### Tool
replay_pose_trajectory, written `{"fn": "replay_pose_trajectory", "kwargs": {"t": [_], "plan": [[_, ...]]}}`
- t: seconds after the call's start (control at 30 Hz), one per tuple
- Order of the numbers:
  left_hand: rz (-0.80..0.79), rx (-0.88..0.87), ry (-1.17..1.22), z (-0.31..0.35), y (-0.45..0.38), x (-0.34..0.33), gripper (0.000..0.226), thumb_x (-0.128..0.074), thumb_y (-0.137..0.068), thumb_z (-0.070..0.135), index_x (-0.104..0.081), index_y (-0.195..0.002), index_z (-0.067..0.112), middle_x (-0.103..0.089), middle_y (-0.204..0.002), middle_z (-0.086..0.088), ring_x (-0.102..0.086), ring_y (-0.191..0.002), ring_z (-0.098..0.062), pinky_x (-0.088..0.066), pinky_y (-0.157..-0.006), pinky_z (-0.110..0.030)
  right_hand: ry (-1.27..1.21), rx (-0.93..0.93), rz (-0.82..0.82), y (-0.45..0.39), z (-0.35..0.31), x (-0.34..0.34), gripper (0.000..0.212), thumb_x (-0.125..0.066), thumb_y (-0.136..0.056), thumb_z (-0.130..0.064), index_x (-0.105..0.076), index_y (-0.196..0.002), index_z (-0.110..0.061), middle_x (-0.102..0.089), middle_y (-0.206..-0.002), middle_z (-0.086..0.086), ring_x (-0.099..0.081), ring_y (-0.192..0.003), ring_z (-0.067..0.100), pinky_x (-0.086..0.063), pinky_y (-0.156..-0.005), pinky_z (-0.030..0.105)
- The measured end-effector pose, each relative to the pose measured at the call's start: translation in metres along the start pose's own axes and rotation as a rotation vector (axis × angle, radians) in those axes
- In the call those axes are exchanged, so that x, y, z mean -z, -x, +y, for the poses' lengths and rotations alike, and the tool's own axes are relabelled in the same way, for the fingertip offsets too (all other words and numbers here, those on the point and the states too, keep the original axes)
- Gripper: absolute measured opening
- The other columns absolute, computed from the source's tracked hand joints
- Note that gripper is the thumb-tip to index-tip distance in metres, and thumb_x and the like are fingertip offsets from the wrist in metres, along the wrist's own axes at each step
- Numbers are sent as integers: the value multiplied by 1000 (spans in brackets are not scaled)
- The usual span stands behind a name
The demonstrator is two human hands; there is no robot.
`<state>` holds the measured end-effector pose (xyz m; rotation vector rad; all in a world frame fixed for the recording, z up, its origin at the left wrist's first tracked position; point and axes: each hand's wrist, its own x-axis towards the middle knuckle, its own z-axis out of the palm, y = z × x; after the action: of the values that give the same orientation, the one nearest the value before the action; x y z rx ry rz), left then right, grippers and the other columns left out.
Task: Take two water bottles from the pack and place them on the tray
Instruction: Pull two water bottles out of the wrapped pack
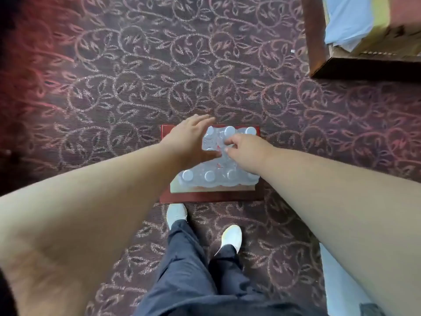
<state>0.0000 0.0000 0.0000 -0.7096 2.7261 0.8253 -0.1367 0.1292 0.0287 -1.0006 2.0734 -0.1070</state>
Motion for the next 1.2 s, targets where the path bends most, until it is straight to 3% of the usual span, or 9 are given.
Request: {"fn": "replay_pose_trajectory", "kwargs": {"t": [0.2, 0.5, 0.7, 0.8, 0.87, 0.93, 1.0, 1.1, 1.2], "plan": [[-173, -180, -331, -46, -14, -51, 135, -46, -68, 93, 16, -160, 15, 24, -164, 2, 18, -155, -18, 34, -111, -31, 389, 76, 14, -42, -13, -29, 45, -58, -92, -48, -62, -131, -26, -67, -122, 3, -54, -121, 29, -42, -88, 39], [-92, -228, -294, -62, -21, -57, 130, -26, -63, 99, 17, -155, 17, 17, -164, 1, 18, -150, -14, 32, -113, -31, 822, 127, -87, -86, -30, -55, 29, -48, -95, -56, -59, -98, -29, -72, -110, -3, -58, -115, 24, -29, -98, 45], [-95, -226, -278, -62, -22, -58, 132, -31, -65, 98, 20, -155, 16, 20, -164, 2, 18, -153, -16, 33, -113, -32, 603, 261, 7, -67, -20, -30, 47, -58, -90, -57, -60, -117, -19, -71, -103, 3, -66, -97, 28, -36, -64, 34], [-75, -191, -170, -56, -19, -53, 135, -58, -67, 89, 1, -164, 15, 2, -173, 1, 3, -159, -19, 27, -117, -29, 522, 343, 92, -46, -22, -3, 52, -62, -85, -62, -62, -118, -22, -73, -104, 1, -67, -98, 28, -37, -67, 32], [-70, -103, -33, -45, -18, -48, 129, -72, -66, 79, -13, -163, 19, -14, -173, 1, -8, -159, -20, 13, -124, -33, 459, 320, 100, -35, -26, 17, 39, -63, -84, -61, -60, -92, -22, -65, -86, -4, -62, -85, 27, -33, -66, 32], [-72, 47, 157, -29, -14, -40, 124, -81, -63, 71, -22, -161, 25, -39, -163, 3, -29, -153, -26, -22, -121, -38, 407, 274, 111, -27, -34, 39, 44, -63, -84, -60, -41, -69, -25, -46, -70, -10, -48, -67, 19, -28, -57, 33], [-11, 161, 416, -14, -6, -34, 108, -86, -64, 62, -33, -152, 31, -62, -134, 9, -60, -123, -11, -48, -96, -33, 381, 262, 115, -20, -44, 62, 49, -64, -84, -60, -36, -66, -25, -43, -68, -8, -40, -59, 8, -23, -50, 31], [136, 242, 653, 8, 9, -24, 88, -85, -71, 57, -41, -143, 31, -59, -98, 29, -58, -81, 26, -46, -68, -17, 365, 262, 95, -10, -59, 89, 49, -65, -83, -60, -40, -67, -22, -47, -70, -5, -42, -60, 8, -24, -49, 29], [254, 278, 731, 21, 19, -15, 82, -82, -75, 56, -41, -141, 29, -57, -98, 30, -58, -81, 25, -43, -63, -7, 233, 280, 95, -4, -74, 100, 44, -65, -81, -61, -52, -70, -20, -56, -70, -3, -54, -65, 18, -34, -52, 31]]}}
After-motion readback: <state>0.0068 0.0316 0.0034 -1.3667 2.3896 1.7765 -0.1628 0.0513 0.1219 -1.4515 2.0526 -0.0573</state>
